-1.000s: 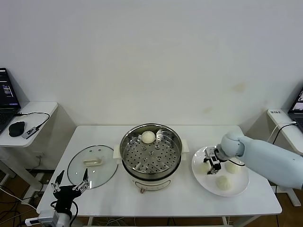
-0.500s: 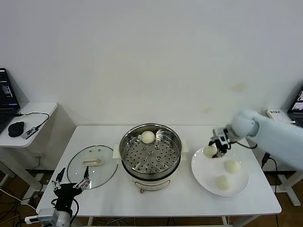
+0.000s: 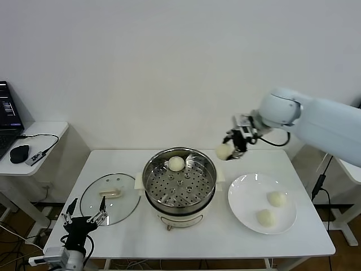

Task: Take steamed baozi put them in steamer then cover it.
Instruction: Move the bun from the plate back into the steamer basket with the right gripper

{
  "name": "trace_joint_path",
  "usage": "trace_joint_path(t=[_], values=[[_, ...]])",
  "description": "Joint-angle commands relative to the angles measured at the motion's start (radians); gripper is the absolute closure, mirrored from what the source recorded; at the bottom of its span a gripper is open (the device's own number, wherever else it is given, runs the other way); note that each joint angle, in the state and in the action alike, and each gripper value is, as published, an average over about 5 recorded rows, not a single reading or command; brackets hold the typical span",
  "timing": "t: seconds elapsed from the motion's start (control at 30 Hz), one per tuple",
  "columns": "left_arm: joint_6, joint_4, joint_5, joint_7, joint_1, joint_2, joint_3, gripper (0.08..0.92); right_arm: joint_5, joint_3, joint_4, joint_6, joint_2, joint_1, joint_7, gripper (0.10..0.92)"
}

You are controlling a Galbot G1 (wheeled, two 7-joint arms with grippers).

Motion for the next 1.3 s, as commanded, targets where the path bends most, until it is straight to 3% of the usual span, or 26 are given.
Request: trace_joint_path(t=[0.03,0.73,1.2,1.3], values=[[-0.001,-0.003,-0.003,0.0,-0.001,-0.002,-0.02,0.177,0.16,-0.031,-0.09,-0.139,0.313,-0.05,0.113,0.417],[-0.011,0.001,-0.007,0.003,0.001,-0.017,-0.047,0.177,0.093,-0.013,-0.331,-0.216,0.561,-0.251,0.172,0.415],[-0.014,0.012,-0.007,0.003,-0.004,-0.017,-0.044,0.177,0.06,-0.025,-0.3,-0.232,0.509,-0.224,0.107,0.415],[-0.013,0.013,-0.007,0.004,-0.004,-0.017,-0.043,0.177,0.06,-0.025,-0.268,-0.228,0.475,-0.196,0.079,0.384]])
